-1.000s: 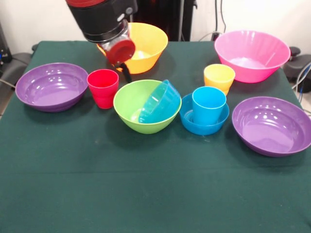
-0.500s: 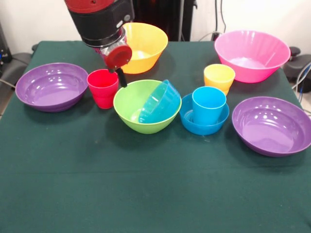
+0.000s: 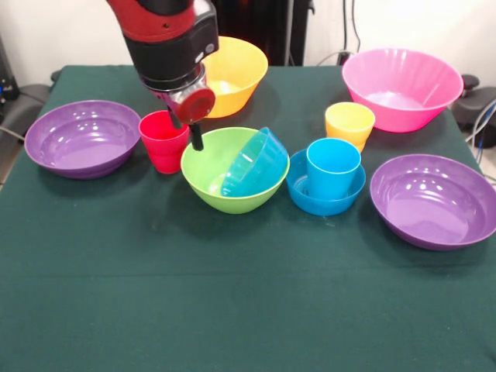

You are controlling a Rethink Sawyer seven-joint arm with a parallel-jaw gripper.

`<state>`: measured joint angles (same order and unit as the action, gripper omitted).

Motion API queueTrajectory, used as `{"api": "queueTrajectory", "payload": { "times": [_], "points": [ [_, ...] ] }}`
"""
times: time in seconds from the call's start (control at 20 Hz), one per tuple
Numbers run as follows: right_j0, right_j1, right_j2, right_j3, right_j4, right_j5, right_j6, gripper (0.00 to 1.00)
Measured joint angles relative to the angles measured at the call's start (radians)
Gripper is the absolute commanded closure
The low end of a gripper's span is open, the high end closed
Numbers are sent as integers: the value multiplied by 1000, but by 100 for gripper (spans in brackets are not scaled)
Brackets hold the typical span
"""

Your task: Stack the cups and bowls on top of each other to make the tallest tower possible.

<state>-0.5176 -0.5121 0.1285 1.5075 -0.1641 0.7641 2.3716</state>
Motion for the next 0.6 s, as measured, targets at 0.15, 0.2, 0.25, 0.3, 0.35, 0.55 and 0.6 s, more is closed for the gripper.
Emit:
{"api": "queueTrajectory", "payload": {
  "times": [0.15,0.2,0.25,0.3,0.35,0.55,0.6],
  "points": [
    [-1,-3,0,11,-49,0,0,0],
    [-1,-3,0,13,-57,0,0,0],
    [-2,-5,0,16,-70,0,0,0],
    [-2,-6,0,19,-80,0,0,0],
    [-4,-10,0,25,-99,0,0,0],
    [-7,-16,0,35,-123,0,0,0],
    [-8,-16,0,39,-128,0,0,0]
  ]
}}
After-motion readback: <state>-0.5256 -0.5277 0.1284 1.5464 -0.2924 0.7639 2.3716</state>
